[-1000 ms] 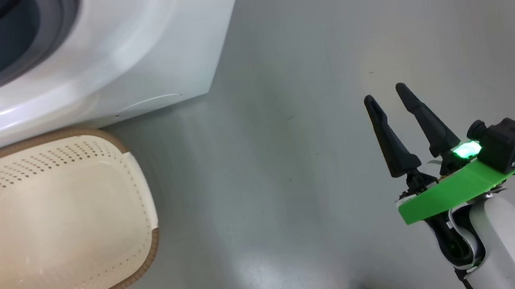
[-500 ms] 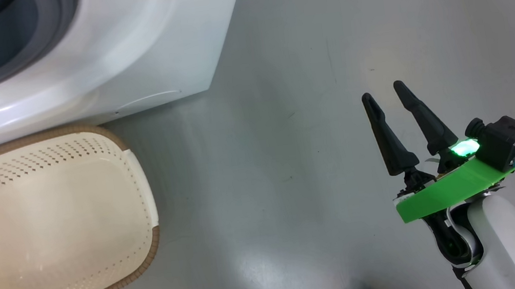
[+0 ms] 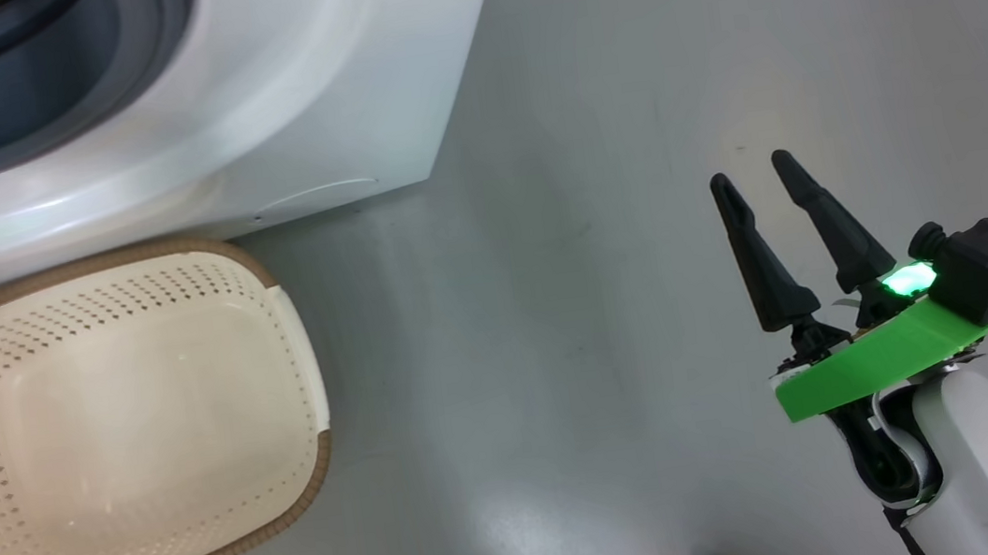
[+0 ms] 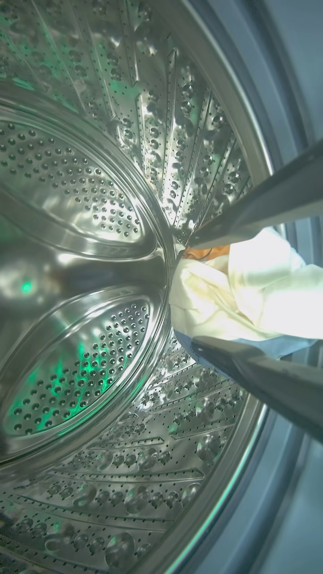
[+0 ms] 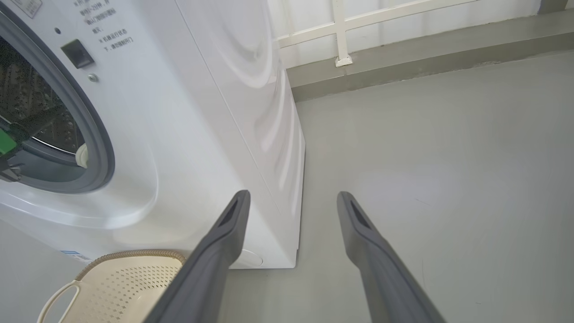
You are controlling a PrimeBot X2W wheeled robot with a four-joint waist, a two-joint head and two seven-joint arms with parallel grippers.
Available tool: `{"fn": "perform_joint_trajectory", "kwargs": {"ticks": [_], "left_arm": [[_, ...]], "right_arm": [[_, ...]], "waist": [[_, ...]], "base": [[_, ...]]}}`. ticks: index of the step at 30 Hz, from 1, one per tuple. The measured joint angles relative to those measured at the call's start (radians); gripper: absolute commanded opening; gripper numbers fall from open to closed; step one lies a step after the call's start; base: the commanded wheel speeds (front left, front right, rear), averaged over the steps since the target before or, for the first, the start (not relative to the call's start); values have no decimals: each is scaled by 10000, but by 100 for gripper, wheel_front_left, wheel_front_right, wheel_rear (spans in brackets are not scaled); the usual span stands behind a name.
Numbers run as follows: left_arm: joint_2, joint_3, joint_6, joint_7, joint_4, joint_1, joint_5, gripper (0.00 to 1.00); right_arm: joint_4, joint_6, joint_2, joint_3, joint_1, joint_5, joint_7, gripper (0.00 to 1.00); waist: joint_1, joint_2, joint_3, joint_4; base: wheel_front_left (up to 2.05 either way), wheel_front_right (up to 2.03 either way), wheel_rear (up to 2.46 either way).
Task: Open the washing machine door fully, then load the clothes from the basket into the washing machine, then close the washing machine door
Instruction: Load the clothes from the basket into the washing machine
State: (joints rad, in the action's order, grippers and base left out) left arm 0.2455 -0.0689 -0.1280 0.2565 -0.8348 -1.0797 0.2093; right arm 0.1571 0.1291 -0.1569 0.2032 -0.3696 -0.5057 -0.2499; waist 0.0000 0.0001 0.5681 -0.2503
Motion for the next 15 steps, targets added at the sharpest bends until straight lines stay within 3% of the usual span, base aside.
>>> {"fn": "perform_joint_trajectory", "kwargs": {"ticks": [15], "left_arm": [[-1106,-372,-2,-2,1605,2513,-337,100]], "right_arm": [[12,0,-525,-255,26,29,0,100]], "waist": [[0,0,-717,714]], "base": [[0,0,0]]}}
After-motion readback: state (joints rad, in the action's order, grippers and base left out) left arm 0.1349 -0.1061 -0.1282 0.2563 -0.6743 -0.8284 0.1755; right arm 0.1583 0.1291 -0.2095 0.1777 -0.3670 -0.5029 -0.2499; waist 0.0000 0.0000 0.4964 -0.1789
